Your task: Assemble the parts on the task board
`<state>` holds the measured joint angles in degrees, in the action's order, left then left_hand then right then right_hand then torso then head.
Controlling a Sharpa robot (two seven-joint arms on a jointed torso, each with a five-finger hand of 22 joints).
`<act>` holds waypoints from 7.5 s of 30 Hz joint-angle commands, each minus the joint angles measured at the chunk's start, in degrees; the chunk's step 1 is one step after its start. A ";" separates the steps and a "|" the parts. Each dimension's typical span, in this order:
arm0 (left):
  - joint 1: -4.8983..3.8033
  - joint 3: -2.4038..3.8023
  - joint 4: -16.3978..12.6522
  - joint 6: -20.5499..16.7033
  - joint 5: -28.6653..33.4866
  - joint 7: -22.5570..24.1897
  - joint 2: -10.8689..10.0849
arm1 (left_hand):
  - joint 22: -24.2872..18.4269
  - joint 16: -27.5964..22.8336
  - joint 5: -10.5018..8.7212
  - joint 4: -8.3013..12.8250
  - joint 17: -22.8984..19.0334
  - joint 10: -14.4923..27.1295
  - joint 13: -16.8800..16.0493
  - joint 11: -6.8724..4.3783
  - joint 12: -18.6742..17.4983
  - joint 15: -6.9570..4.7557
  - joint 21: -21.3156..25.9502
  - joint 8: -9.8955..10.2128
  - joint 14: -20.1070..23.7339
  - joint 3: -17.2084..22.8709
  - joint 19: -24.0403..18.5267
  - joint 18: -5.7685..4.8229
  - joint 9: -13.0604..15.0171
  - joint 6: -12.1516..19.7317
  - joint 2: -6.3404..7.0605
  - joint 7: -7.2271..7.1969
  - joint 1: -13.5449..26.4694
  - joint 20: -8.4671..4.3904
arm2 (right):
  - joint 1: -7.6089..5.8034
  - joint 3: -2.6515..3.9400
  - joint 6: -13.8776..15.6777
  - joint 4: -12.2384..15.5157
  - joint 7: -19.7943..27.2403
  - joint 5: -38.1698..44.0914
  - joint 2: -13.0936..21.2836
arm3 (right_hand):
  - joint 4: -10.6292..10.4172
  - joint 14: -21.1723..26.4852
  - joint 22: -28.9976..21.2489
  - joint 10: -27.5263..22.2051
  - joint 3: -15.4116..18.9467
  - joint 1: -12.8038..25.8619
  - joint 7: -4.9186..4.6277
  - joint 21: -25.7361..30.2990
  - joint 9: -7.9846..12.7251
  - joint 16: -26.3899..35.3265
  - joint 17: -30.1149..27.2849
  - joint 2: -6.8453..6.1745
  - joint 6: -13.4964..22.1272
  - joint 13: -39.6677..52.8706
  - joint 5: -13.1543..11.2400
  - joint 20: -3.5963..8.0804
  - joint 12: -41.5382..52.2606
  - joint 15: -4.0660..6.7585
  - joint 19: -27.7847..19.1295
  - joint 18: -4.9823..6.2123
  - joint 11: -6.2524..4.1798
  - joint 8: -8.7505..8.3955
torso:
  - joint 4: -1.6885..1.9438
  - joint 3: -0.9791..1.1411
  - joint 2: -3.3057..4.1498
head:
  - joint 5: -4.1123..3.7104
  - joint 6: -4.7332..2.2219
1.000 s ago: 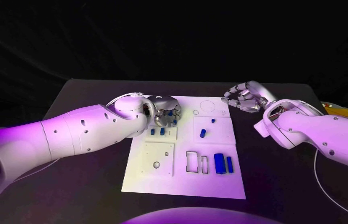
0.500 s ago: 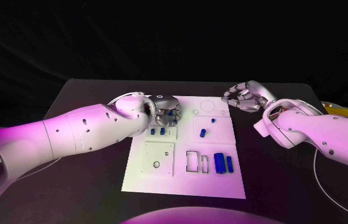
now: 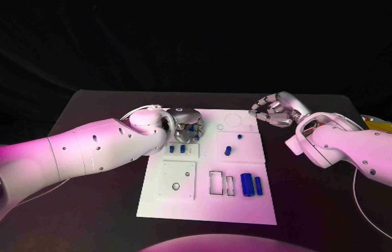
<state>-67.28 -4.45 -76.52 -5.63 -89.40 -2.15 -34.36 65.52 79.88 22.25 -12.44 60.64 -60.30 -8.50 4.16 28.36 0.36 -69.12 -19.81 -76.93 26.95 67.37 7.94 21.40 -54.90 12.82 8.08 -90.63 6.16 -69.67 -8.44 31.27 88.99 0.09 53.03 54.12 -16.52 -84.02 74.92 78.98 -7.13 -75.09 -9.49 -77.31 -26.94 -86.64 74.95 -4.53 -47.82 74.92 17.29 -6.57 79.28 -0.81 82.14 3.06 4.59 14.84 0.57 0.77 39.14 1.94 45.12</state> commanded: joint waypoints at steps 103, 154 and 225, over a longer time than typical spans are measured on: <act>1.03 1.83 -4.87 2.03 6.17 -1.45 -8.92 | -2.52 -1.32 0.13 -0.25 -6.40 2.14 1.33 1.86 -8.23 1.60 2.66 4.02 2.97 -0.41 -2.94 -0.29 -1.40 0.82 2.08 0.96 3.01 1.28 | 0.21 0.00 -0.01 -0.08 0.52 0.33 0.25 | -0.06 -3.49 6.69 -0.39 -0.34 0.43 0.12 0.65 -0.13 0.33 4.42 0.09 0.39 2.29 0.37 0.06 -0.29 0.39 -0.28 0.35 0.03 0.36 | 0.02 -0.02 0.00 | 0.32 0.20; 1.05 1.83 -4.81 0.99 7.00 -1.92 -9.43 | -4.38 -1.79 0.16 -0.44 -11.01 6.68 1.25 3.04 -9.20 2.69 4.77 4.88 5.75 -0.95 -4.68 0.23 -2.68 0.80 2.26 1.48 3.27 2.42 | 0.25 0.00 -0.06 -0.23 0.39 0.32 0.28 | -0.06 -3.48 6.64 -0.46 -0.38 0.45 0.12 0.78 -0.12 0.40 4.34 0.07 0.46 2.21 0.38 0.08 -0.37 0.41 -0.31 0.36 0.02 0.41 | 0.01 0.01 0.02 | 0.50 0.18; 0.04 4.41 -12.15 -6.33 80.08 20.26 -22.42 | -22.24 -19.78 0.32 -3.01 -37.98 9.87 1.58 4.35 -2.00 4.02 27.38 4.82 23.73 -5.53 -17.10 2.59 -7.75 4.58 0.30 3.93 2.27 3.62 | 1.05 -0.24 -20.70 1.70 -13.06 53.38 -6.23 | 3.28 -2.83 7.28 -18.05 -18.80 -7.85 1.48 3.34 1.70 2.74 1.00 -8.69 -11.20 -63.07 -4.94 -0.01 -67.38 0.15 -0.14 0.56 0.53 -0.83 | -0.02 -0.06 0.02 | -2.05 -0.38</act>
<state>-67.15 -0.10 -88.51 -11.97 -10.38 17.24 -56.81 43.34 60.45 22.42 -15.72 22.74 -50.09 -6.99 8.29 26.12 4.40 -41.98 -15.11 -52.94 21.36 49.98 9.77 13.73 -50.42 13.48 11.58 -88.31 9.83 -68.80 -8.59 12.69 90.76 -12.20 104.91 47.91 -13.18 -84.02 74.94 60.68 -25.65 -83.07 -8.02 -74.21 -25.17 -83.87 74.94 -13.41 -58.73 11.96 12.64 -6.87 12.07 -0.42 81.86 3.99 5.08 13.72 0.59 0.68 39.20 -0.14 44.68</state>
